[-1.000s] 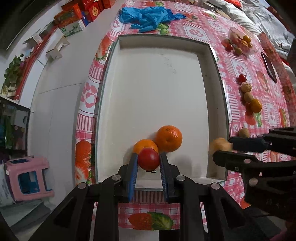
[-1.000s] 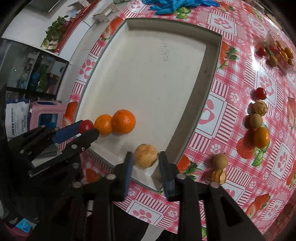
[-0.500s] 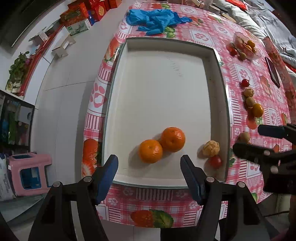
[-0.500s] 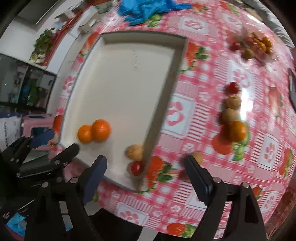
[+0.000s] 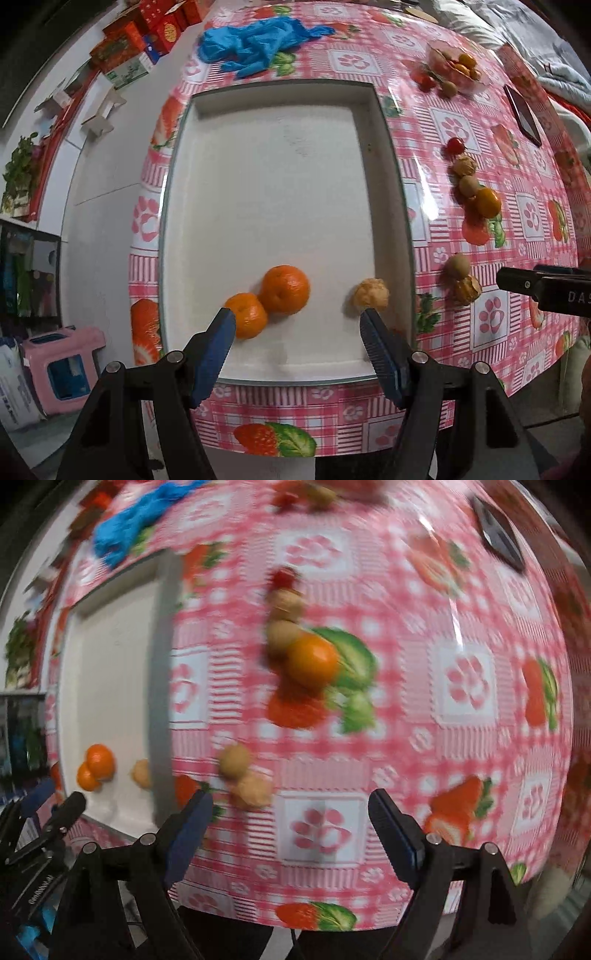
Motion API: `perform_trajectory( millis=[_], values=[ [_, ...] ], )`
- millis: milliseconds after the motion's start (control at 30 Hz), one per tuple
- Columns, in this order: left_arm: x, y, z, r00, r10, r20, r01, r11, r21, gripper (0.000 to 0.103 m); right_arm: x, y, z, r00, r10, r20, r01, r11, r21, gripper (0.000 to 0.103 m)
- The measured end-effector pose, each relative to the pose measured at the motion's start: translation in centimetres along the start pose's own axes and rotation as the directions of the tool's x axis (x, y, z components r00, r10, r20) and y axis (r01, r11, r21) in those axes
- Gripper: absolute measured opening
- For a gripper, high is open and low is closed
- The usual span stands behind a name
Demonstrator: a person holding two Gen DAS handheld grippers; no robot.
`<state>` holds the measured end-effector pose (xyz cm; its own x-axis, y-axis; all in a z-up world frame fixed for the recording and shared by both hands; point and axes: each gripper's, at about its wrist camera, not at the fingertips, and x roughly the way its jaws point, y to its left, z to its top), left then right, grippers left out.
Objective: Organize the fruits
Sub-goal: 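Return the right gripper to the table and grasp another tan husked fruit, then lift the husked fruit with the right gripper while the left gripper grasps a tan round fruit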
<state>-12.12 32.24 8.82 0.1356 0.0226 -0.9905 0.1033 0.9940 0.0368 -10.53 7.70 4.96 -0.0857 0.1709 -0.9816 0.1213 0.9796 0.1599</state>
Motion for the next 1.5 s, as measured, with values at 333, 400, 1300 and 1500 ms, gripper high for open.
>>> perform_trajectory(
  millis=[333,400,1300,1500],
  values=[
    [0.9,-1.6,-0.4,0.999,0.006,-0.037,-0.005,0.999,0.041,0.071,2.4,-3.8,-2.1,0.996,-0.022,-0.088,0.026,0.999,0.038,0.088],
    [1.0,-1.5,-0.5,0.999,0.008,-0.043,-0.007,0.999,0.038,0.071,2.7,-3.3,-2.3,0.995,-0.016,-0.094,0.018,1.0,0.014,0.088],
    [1.4,-1.5,-0.5,0.996,0.025,-0.085,-0.022,0.999,0.037,0.071,3.6,12.7,-0.5,0.997,-0.073,0.011,0.073,0.956,-0.284,0.036],
    [0.6,-4.1,0.5,0.998,0.001,-0.066,0.005,0.996,0.09,0.071,3.2,9.0,-1.0,1.0,0.014,0.001,-0.014,0.979,-0.206,0.025]
  ],
)
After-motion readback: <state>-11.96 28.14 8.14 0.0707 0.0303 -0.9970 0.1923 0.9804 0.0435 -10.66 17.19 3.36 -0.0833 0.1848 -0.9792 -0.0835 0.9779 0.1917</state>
